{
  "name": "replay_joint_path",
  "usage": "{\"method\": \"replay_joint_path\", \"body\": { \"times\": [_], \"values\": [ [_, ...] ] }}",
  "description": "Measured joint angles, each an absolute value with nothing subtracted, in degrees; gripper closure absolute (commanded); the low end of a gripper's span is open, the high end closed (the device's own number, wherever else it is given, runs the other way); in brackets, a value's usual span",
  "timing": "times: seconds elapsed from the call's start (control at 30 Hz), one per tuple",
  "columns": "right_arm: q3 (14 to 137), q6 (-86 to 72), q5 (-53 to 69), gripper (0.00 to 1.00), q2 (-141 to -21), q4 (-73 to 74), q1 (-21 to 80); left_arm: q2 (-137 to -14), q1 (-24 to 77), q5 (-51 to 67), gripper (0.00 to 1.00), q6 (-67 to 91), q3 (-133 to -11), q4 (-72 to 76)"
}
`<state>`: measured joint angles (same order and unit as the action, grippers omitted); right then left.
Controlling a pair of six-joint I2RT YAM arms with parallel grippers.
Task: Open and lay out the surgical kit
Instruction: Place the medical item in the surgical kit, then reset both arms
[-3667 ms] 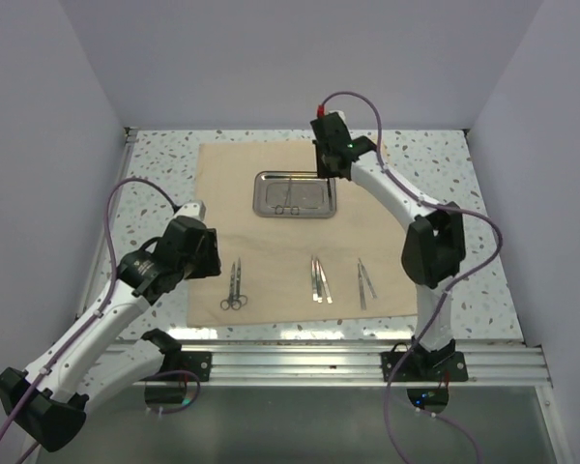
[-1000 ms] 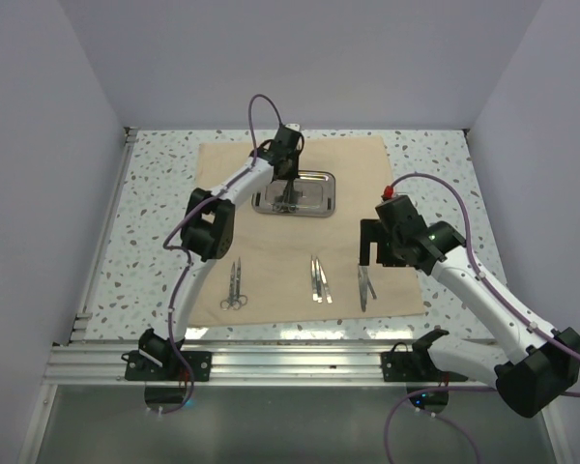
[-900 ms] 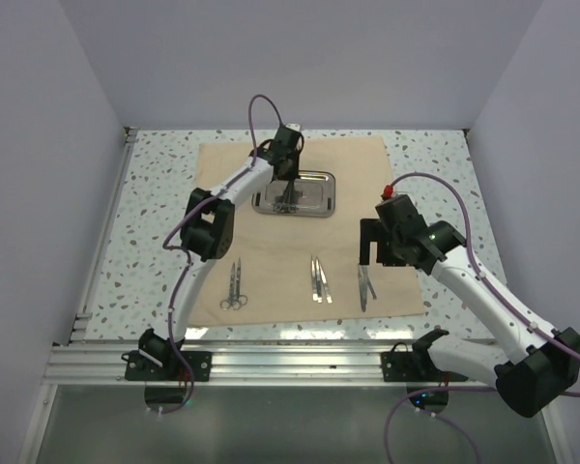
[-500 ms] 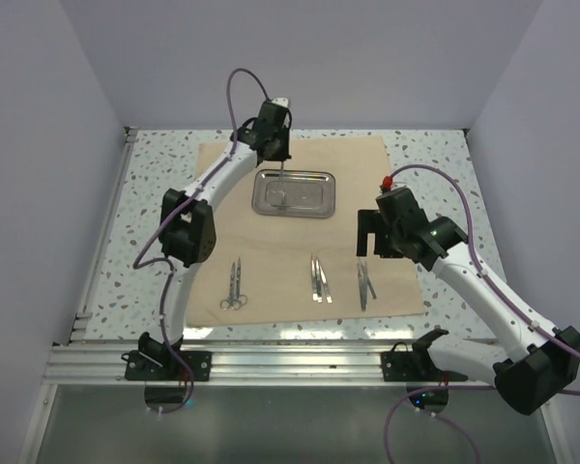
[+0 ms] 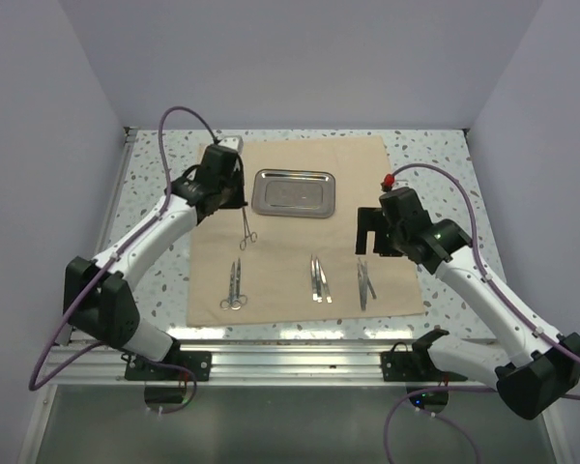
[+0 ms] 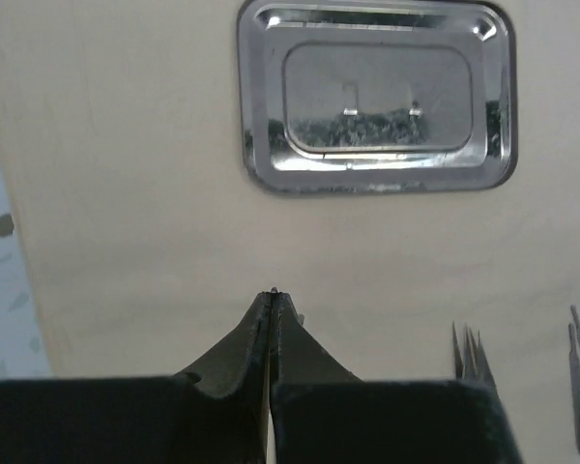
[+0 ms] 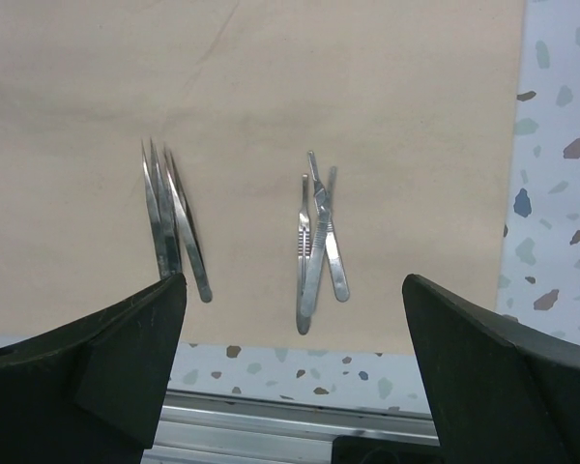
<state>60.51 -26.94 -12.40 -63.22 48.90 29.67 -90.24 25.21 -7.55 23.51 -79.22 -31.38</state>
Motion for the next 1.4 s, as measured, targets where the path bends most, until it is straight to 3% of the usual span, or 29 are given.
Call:
{"method": "replay_joint_path", "body": {
  "times": [0.17, 0.33, 0.8, 1.03, 1.2, 1.3, 1.4],
  "values": [
    [59.8, -26.9, -12.3, 0.02, -61.4, 48.8, 29.7, -77.7, 26.2, -6.8, 1.0, 26.1, -61.7, -32.7],
    [58.7, -26.9, -12.3, 0.03, -61.0, 48.8, 29.7, -70.0, 27.1, -3.9, 1.0, 28.0, -53.4, -32.9],
    [57.5, -27.4, -11.0, 0.03, -61.0, 48.0, 29.7, -71.4, 27.1, 7.2, 1.0, 22.0, -52.3, -34.0],
    [55.9, -27.5, -10.9, 0.03, -60.6, 47.9, 29.7, -77.7, 27.2, 4.9, 0.99, 19.2, -52.3, -38.2],
    [55.0, -27.5, -10.9, 0.03, -60.6, 47.9, 29.7, -81.4, 27.2, -1.4, 0.6, 19.2, -52.9, -40.8],
    [55.0, -27.4, -10.9, 0.02, -60.6, 47.8, 29.7, -82.0, 27.2, -3.5, 0.51, 20.6, -54.6, -41.5],
    [55.0, -27.3, -10.9, 0.02, -60.6, 47.6, 29.7, -81.8, 28.1, -4.6, 0.51, 22.2, -56.8, -41.2]
  ]
}}
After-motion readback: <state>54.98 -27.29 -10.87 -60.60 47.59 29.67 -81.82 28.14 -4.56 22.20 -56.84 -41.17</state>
